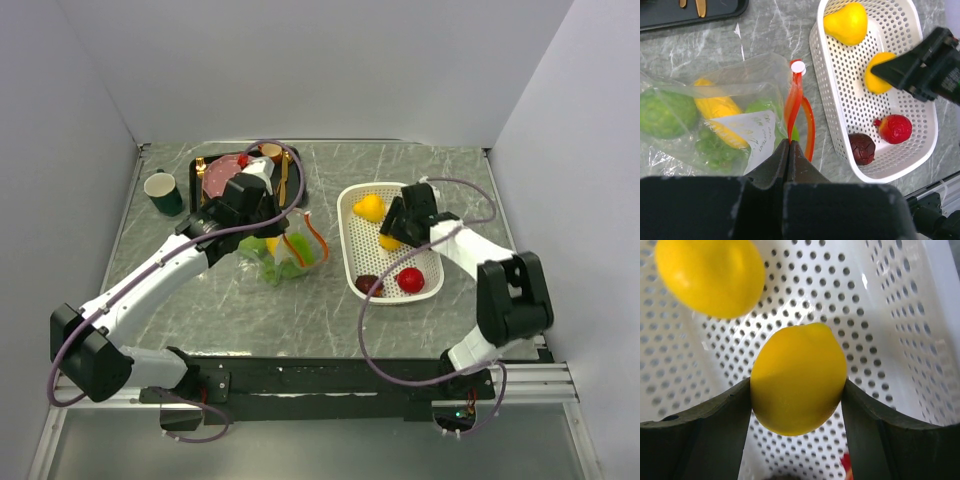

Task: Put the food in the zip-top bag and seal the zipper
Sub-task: Pick up the fake fruit from the bin, then place the fake fruit in the zipper food storage bag.

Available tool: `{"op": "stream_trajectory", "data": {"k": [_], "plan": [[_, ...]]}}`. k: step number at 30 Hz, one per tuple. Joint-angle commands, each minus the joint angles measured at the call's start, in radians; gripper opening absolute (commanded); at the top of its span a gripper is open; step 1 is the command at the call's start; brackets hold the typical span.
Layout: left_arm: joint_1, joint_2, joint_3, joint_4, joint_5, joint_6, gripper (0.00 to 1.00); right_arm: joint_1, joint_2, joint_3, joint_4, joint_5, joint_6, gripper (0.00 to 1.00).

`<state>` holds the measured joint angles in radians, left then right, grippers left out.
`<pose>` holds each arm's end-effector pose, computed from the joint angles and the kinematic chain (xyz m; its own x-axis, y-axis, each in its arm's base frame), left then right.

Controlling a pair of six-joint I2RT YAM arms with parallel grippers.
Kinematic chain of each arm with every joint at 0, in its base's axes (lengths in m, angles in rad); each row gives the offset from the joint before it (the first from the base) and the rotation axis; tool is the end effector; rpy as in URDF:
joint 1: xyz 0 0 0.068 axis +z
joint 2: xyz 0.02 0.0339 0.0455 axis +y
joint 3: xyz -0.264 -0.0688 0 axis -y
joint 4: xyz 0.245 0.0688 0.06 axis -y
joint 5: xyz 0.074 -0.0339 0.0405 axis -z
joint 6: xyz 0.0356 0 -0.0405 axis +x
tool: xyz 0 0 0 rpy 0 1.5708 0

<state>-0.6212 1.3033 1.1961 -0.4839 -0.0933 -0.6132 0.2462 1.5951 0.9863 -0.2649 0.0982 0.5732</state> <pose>0.2387 -0.1667 0.3406 -0.6679 -0.2266 -0.7089 0.1617 0.8856 -0.4354 0.3228 0.0775 0.2026 -0.7232 0.3748 -0.5801 0.2508 0.9251 0.2850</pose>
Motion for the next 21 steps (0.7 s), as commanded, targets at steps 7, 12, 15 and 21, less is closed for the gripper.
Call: {"op": "stream_trajectory", "data": {"k": [7, 12, 15, 21], "plan": [[0.001, 0.013, 0.031, 0.028, 0.041, 0.013, 0.01, 0.103, -0.268, -0.107, 0.125, -0.222, 0.028, 0.36], [0.002, 0.017, 0.034, 0.033, 0.047, 0.018, 0.01, 0.212, -0.291, -0.063, 0.193, -0.316, 0.047, 0.37], [0.002, 0.016, 0.031, 0.03, 0.046, 0.013, 0.01, 0.268, -0.25, -0.005, 0.217, -0.362, 0.04, 0.37], [0.002, -0.009, 0.022, 0.036, 0.053, 0.004, 0.01, 0.347, -0.138, 0.083, 0.262, -0.453, 0.014, 0.39]]}}
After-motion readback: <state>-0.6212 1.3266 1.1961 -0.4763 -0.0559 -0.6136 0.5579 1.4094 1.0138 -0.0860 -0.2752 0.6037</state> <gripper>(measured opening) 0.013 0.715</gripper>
